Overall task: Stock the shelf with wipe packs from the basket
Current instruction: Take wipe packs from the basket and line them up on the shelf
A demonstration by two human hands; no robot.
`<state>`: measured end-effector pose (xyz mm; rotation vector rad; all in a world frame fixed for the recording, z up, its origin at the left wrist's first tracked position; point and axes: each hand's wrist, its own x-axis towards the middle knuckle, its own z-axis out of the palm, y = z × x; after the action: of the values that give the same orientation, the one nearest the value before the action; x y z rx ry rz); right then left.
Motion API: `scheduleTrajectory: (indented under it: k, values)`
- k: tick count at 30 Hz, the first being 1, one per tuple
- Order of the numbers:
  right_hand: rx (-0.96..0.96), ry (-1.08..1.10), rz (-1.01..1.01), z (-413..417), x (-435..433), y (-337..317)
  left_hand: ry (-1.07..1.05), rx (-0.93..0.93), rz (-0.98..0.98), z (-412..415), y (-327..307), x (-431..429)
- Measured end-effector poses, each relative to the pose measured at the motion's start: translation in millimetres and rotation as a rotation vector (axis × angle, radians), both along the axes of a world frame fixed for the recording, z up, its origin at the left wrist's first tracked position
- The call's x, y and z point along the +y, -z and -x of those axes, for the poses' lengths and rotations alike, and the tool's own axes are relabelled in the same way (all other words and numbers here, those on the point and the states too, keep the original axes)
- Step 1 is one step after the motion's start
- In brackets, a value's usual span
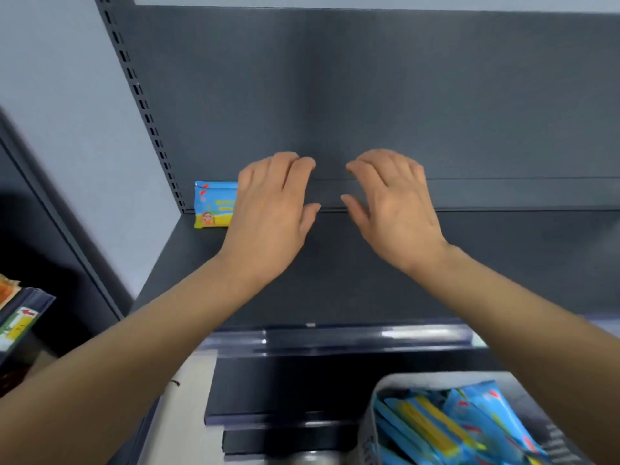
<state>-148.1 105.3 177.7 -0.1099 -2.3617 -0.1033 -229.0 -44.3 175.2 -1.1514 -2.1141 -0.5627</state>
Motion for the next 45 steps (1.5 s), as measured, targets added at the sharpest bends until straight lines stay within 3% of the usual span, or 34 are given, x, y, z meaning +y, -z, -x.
scheduleTrajectory:
  k: [10, 14, 16, 19, 25, 29, 34, 37, 42, 45]
  values:
    - [0.048, 0.039, -0.114, -203.7, 49.9, 1.4, 0.084, 0.055, 0.028, -199.5, 3.8, 42.6]
    - [-0.054, 0.017, -0.085, -254.5, 65.5, 40.0, 0.119, -0.095, 0.023, -248.1, 46.5, 49.6]
    - [-0.173, -0.016, -0.048, -270.0, 70.0, 66.9, 0.154, -0.243, 0.094, -262.3, 75.5, 51.0]
    - [-0.567, -0.091, 0.081, -283.6, 73.0, 111.3, 0.217, -0.411, 0.322, -271.2, 121.4, 51.4]
    - [-1.160, -0.032, 0.349, -289.2, 91.7, 186.4, 0.189, -0.556, 0.631, -267.5, 186.2, 53.3]
    - [-1.398, 0.086, 0.453, -289.0, 99.0, 210.0, 0.162, -0.546, 0.668, -264.9, 203.6, 50.8]
    - [-1.440, 0.164, 0.370, -284.9, 104.9, 215.4, 0.128, -0.581, 0.676, -258.0, 215.0, 48.3]
    - [-1.416, 0.143, 0.435, -286.0, 114.2, 204.5, 0.105, -0.606, 0.700, -251.4, 220.1, 55.0]
    - [-1.389, 0.163, 0.940, -292.3, 137.0, 187.8, 0.102, -0.674, 0.819, -239.3, 231.9, 84.5]
    - [-1.282, 0.158, 1.083, -297.9, 146.6, 179.5, 0.106, -0.741, 0.920, -233.8, 241.3, 98.1]
